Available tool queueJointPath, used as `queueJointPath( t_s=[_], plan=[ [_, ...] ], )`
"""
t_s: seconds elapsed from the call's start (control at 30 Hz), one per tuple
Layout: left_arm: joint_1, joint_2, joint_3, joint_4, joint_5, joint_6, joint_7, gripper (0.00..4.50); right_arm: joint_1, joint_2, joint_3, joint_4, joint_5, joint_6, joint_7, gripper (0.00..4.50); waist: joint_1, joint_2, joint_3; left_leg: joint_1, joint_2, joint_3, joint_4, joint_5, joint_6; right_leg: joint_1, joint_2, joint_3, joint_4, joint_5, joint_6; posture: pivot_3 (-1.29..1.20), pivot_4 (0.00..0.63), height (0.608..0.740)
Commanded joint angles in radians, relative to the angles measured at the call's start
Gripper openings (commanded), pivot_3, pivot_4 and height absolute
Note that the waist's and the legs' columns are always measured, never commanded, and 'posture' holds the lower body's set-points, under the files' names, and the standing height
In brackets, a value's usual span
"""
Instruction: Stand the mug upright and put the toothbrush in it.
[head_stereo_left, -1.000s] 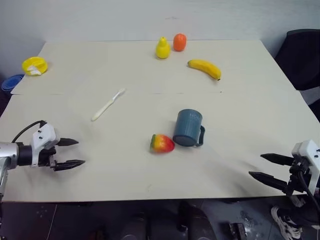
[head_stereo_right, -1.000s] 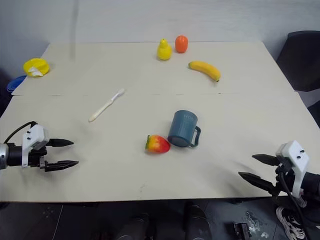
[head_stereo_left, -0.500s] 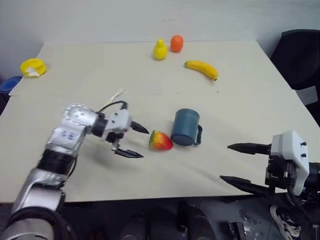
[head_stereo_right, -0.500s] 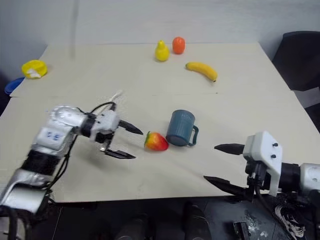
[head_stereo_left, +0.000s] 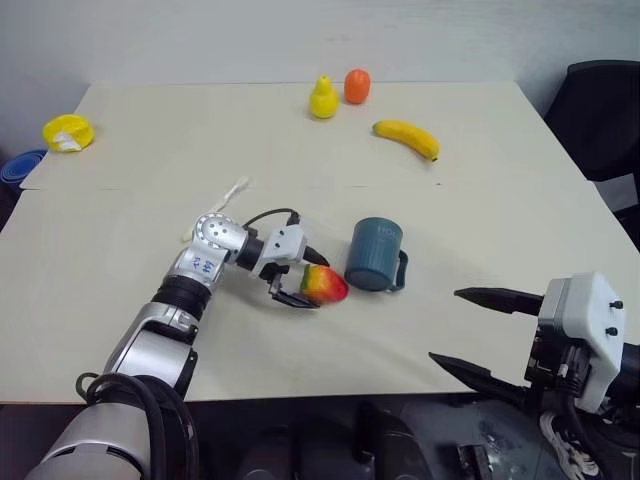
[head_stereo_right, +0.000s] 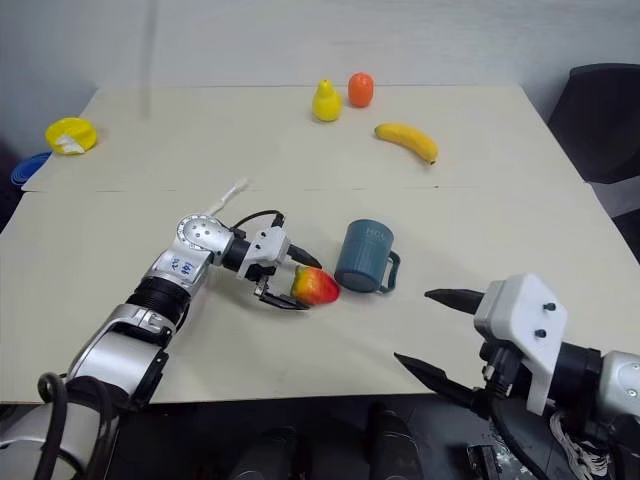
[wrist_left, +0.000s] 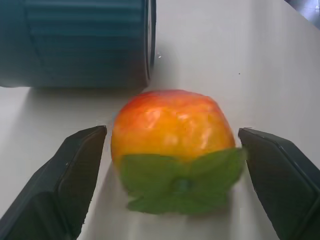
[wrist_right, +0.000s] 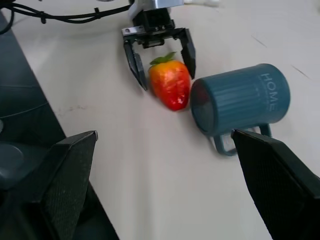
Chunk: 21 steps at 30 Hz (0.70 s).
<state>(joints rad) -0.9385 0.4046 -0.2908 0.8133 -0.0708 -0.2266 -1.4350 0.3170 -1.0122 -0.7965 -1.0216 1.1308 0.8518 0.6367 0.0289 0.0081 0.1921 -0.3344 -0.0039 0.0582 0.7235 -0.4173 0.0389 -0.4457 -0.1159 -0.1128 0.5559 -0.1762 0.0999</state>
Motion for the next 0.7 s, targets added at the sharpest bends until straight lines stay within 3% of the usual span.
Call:
queueJointPath(
  t_s=[0.03,0.13,0.27,0.4,0.53,0.7],
  plan=[
    [-0.023,-0.009,0.037,-0.007,-0.026,0.004,-0.023,3.61,-0.001,-0.003,-0.023,0.007,0.005,-0.028,-0.009,4.5,0.0,0.0,0.0,0.0,0.0,0.0,0.0,0.0,0.0,0.0,0.0,0.0,0.0,0.0,0.0,0.0,0.15,0.74],
    [-0.005,0.001,0.054,-0.045,-0.034,0.031,-0.021,2.85,-0.012,-0.01,0.01,0.032,-0.019,-0.042,0.007,4.5,0.0,0.0,0.0,0.0,0.0,0.0,0.001,0.0,0.001,0.0,0.0,0.001,0.0,0.0,0.0,0.0,0.15,0.74],
    [0.047,0.062,0.103,-0.156,-0.057,0.091,-0.008,2.79,-0.045,-0.01,0.082,0.072,-0.031,-0.062,0.017,4.5,-0.004,0.0,0.0,0.0,0.0,0.0,0.0,0.0,0.001,0.0,0.0,0.001,0.0,0.0,0.0,0.0,0.15,0.74],
    [0.139,0.206,0.233,-0.351,-0.134,0.304,0.058,2.79,-0.134,0.003,0.219,0.135,-0.066,-0.086,0.001,4.5,-0.018,-0.001,0.001,0.001,0.003,0.002,0.0,0.0,0.0,-0.001,0.001,0.003,0.0,0.0,0.0,0.0,0.15,0.74],
    [0.345,0.395,0.415,-0.552,-0.18,0.476,0.169,2.79,-0.238,0.013,0.374,0.218,-0.165,-0.122,0.011,4.5,-0.029,-0.001,0.001,0.004,0.003,0.003,-0.001,0.0,0.0,-0.002,0.001,0.004,0.001,0.0,0.0,0.0,0.15,0.74],
    [0.675,0.504,0.663,-0.7,-0.184,0.578,0.323,2.79,-0.351,0.045,0.496,0.299,-0.226,-0.146,0.031,4.5,-0.027,-0.001,0.001,0.003,0.003,0.002,-0.001,0.0,-0.001,-0.003,0.0,0.004,0.0,0.0,0.0,0.0,0.15,0.74]
  ],
)
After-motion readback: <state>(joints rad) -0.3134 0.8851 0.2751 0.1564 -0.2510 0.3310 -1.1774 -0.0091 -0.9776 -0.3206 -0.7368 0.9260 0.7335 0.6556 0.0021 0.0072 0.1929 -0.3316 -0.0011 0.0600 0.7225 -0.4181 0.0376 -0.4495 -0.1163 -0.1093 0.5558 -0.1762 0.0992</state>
